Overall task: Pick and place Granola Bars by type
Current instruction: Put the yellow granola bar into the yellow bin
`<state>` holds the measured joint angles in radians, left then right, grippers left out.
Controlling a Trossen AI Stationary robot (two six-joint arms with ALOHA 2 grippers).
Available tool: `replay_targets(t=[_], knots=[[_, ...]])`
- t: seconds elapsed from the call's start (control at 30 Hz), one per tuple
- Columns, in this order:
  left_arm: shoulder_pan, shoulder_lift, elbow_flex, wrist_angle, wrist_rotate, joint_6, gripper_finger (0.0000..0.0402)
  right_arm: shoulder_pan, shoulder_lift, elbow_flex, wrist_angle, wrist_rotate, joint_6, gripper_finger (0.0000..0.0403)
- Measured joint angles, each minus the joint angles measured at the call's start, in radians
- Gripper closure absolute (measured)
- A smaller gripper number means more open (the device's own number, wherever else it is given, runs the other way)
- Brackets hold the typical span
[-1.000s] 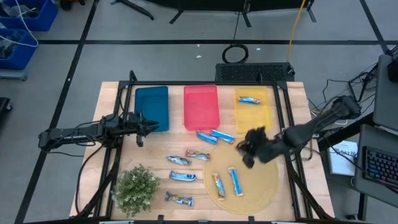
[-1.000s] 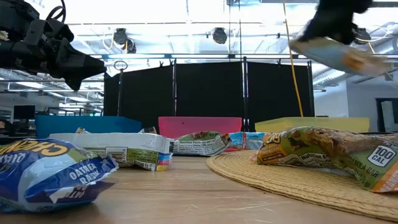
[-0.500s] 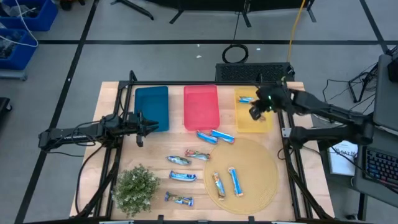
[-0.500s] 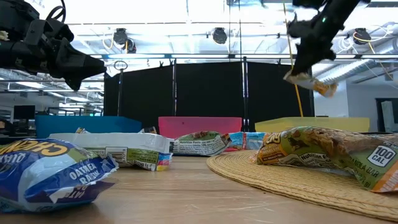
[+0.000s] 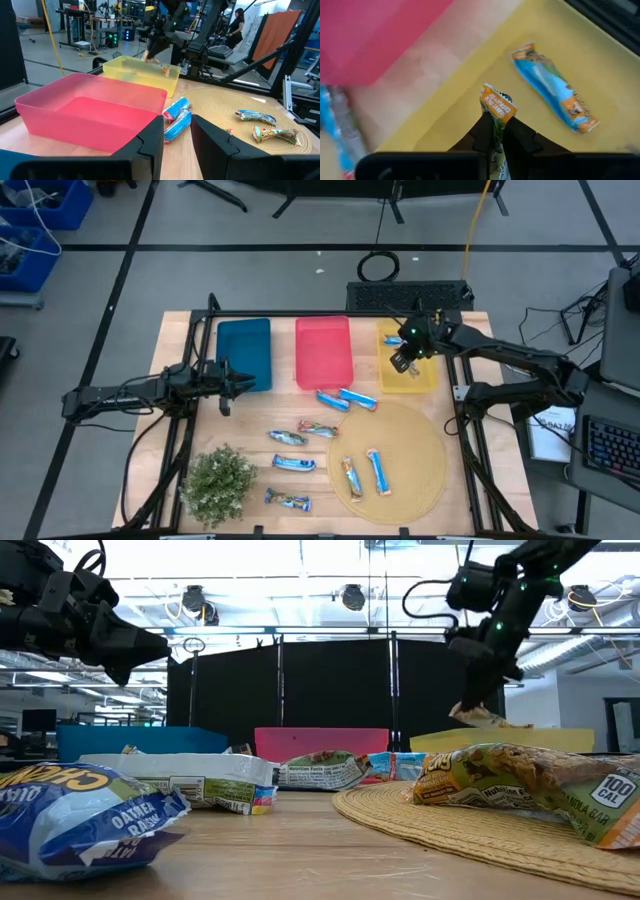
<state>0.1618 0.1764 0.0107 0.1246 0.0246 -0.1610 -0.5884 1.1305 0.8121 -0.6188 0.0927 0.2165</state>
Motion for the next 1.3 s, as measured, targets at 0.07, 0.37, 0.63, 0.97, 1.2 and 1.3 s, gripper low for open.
replay_targets(t=[0.07,0.37,0.63,0.97,1.2,1.3], knots=[[0.0,0.0,0.0,0.0,0.0,0.0,0.0298,-0.005,-0.002,-0.018,0.016,0.016,0.001,0.0378],[0.0,0.0,0.0,0.0,0.0,0.0,0.0298,-0.008,-0.01,-0.023,0.017,0.01,-0.005,0.0313],[0.0,0.0,0.0,0.0,0.0,0.0,0.0298,0.02,-0.01,-0.023,0.104,-0.304,0.094,0.0253],[0.0,0.0,0.0,0.0,0.0,0.0,0.0298,0.396,-0.01,-0.023,0.376,-0.614,0.351,0.0261],[0.0,0.0,0.0,0.0,0.0,0.0,0.0298,0.801,0.012,-0.023,0.464,-0.27,0.591,0.0263],[0.0,0.0,0.0,0.0,0.0,0.0,0.0298,0.921,0.047,-0.023,0.525,-0.176,0.693,0.0264]])
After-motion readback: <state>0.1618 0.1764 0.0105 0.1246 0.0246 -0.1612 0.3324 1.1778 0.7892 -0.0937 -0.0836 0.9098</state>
